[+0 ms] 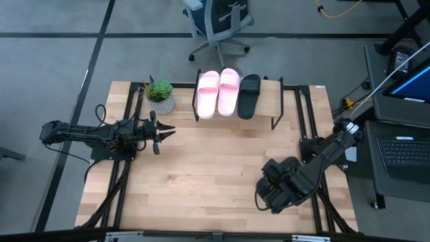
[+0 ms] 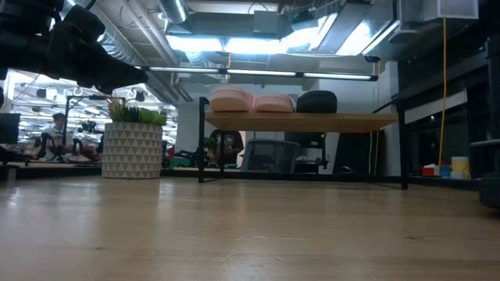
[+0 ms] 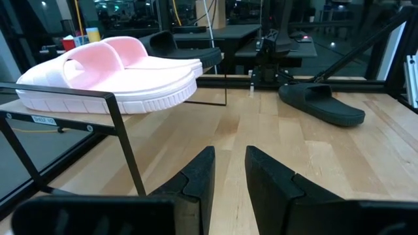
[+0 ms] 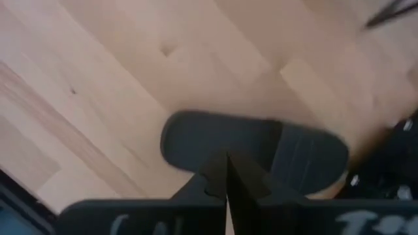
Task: Pick and place slides into the shelf
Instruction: Put the black slide on the shelf
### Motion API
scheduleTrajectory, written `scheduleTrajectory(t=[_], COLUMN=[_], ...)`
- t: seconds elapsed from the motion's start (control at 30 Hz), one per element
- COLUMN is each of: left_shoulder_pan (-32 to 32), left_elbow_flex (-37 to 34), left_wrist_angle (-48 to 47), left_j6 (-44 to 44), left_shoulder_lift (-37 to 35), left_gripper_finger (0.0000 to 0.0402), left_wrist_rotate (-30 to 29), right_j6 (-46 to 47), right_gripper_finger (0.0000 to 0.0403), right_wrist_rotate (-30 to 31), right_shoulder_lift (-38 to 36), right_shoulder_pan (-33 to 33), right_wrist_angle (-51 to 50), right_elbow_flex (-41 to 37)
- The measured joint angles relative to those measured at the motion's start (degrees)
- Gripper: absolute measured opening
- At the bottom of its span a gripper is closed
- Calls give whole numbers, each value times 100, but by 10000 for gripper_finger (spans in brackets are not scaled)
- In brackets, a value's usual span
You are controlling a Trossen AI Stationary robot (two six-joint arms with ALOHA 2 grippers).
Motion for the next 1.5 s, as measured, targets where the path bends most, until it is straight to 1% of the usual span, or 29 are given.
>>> scheduleTrajectory(t=[0.2, 0.37, 0.57, 0.67, 0.8, 0.9, 1.17, 1.27, 1.37, 1.5], left_shoulder_pan=[1, 1, 1, 0, 0, 1, 0, 0, 0, 0], left_elbow_flex=[4, 4, 4, 4, 4, 4, 4, 4, 4, 4], left_wrist_angle=[-6, -8, -8, -8, -8, -33, -34, -34, -34, -34], left_j6=[-2, -4, -2, -2, -4, -7, -11, -13, -24, -24], left_shoulder_lift=[1, 1, 0, 0, -2, 1, -2, -2, -1, 1], left_gripper_finger=[78, 78, 78, 78, 78, 78, 78, 78, 78, 78], left_wrist_rotate=[1, 1, 0, 0, 1, 2, 1, 2, 1, -1], right_j6=[422, 486, 510, 696, 790, 807, 940, 940, 940, 1025], right_gripper_finger=[1, 11, 14, 15, 20, 37, 111, 134, 144, 145], right_wrist_rotate=[-342, -579, -598, -611, -858, -918, -902, -902, -901, -899], right_shoulder_lift=[182, 251, 250, 249, 250, 248, 248, 248, 248, 270], right_shoulder_pan=[101, 95, 88, 50, 45, 40, -113, -135, -135, -135], right_wrist_angle=[-111, -173, -208, -206, -225, -247, -328, -329, -328, -331], right_elbow_flex=[0, 0, -122, -274, -421, -451, -451, -451, -451, -450])
